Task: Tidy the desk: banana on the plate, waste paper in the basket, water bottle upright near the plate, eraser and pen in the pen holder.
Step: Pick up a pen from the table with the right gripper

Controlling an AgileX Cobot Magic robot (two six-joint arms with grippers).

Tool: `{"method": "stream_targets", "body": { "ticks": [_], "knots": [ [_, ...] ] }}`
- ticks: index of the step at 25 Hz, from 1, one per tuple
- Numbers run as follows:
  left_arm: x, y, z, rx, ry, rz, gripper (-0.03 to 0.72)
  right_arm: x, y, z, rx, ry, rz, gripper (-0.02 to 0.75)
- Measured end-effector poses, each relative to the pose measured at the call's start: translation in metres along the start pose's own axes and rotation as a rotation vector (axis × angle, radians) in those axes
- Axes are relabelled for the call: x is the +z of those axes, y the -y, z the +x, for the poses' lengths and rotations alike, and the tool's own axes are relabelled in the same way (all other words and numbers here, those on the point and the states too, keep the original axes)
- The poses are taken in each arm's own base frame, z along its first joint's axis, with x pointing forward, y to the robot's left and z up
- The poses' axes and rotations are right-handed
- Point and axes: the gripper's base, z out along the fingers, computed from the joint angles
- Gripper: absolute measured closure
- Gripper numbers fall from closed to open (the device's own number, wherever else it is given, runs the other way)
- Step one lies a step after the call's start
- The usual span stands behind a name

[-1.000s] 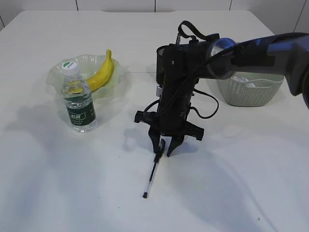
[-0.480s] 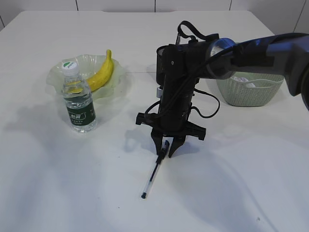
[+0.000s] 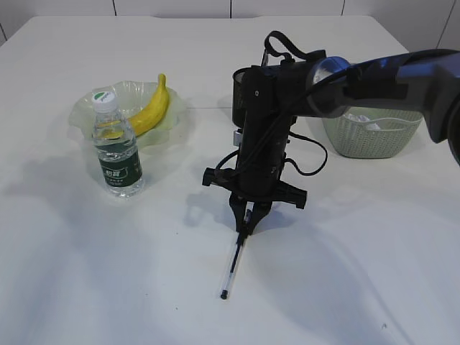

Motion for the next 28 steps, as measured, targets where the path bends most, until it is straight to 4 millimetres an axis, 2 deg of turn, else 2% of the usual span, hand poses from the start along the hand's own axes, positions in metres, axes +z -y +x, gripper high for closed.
{"method": "stream_targets", "body": {
  "ticks": [8,13,23,28],
  "knots": [
    [0.0,-0.001,0.0,0.0,-0.001,-0.006,0.445,-0.001,-0.002,-0.002,-0.009,0.007,0.009,0.663],
    [0.0,-0.001,0.0,0.0,-0.001,-0.006,0.445,-0.013,-0.006,-0.015,-0.053,0.084,0.053,0.664],
    [0.0,-0.001,0.0,0.0,-0.001,-0.006,0.445,-0.067,-0.024,-0.032,-0.127,0.277,-0.004,0.664],
    [0.0,-0.001,0.0,0.0,-0.001,-0.006,0.445,-0.102,-0.027,-0.043,-0.201,0.446,0.03,0.664]
  ]
}}
